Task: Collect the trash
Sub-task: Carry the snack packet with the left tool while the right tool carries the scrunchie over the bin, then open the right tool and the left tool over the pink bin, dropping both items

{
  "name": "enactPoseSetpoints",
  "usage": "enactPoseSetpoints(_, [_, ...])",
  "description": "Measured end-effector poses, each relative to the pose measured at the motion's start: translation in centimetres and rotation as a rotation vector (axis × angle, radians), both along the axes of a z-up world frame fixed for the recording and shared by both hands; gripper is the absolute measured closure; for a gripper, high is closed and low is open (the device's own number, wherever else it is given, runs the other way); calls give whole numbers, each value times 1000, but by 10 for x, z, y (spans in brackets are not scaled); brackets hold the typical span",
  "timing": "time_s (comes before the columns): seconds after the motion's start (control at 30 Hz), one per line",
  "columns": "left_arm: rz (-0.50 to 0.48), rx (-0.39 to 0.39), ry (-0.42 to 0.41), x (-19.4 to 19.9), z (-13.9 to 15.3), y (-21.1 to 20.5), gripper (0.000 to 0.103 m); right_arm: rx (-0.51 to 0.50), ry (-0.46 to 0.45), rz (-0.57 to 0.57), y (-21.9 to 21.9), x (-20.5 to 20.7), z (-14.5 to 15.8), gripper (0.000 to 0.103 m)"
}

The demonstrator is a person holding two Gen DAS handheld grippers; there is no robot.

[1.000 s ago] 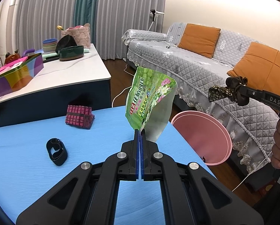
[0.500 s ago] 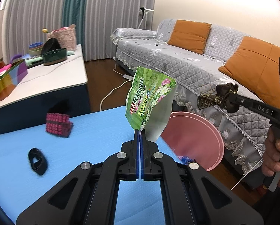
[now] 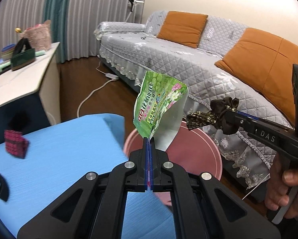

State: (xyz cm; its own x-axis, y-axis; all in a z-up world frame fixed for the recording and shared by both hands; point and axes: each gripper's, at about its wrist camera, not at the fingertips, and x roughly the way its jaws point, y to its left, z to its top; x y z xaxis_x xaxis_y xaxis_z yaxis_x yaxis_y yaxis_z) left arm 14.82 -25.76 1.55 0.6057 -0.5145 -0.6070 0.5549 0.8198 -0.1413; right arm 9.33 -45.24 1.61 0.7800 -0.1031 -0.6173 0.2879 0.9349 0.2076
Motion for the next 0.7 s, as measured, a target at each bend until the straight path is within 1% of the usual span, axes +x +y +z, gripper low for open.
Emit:
enactPoseSetpoints(0.17, [-21,1,8,7,-6,-12,103,2,20,-20,-5,4,-6,77])
enactPoseSetpoints(0.2, [-25,-1,11,9,-6,-14,103,1,24,-25,-6,5,-7,75])
enactPoseSetpoints(0.27, [-41,-8,13,13,-5,-17,102,1,31,-41,-8,5,-8,72])
enactPoseSetpoints(0.3, [-49,-9,16,14,-5,-19,102,0,34,-49,-9,5,-8,68])
enactPoseSetpoints(0.37, [-55,-13,15,16,-3,-19,97,1,35,-70,-12,5,-8,56])
enactPoseSetpoints(0.43, [-39,-21,3,15,1,-14,72,-1,38,-84,-13,5,-7,51])
enactPoseSetpoints(0.47, [-27,-30,0,14,3,-11,70,-3,38,-88,-13,5,-6,50])
enactPoseSetpoints(0.57, [0,-39,5,11,7,1,70,-41,37,-101,-8,4,-2,45])
enactPoseSetpoints(0.67, [27,-39,-4,5,12,16,70,-67,18,-96,-1,2,6,40])
enactPoseSetpoints(0.7, [39,-40,-7,3,15,23,68,-76,6,-92,2,1,10,39])
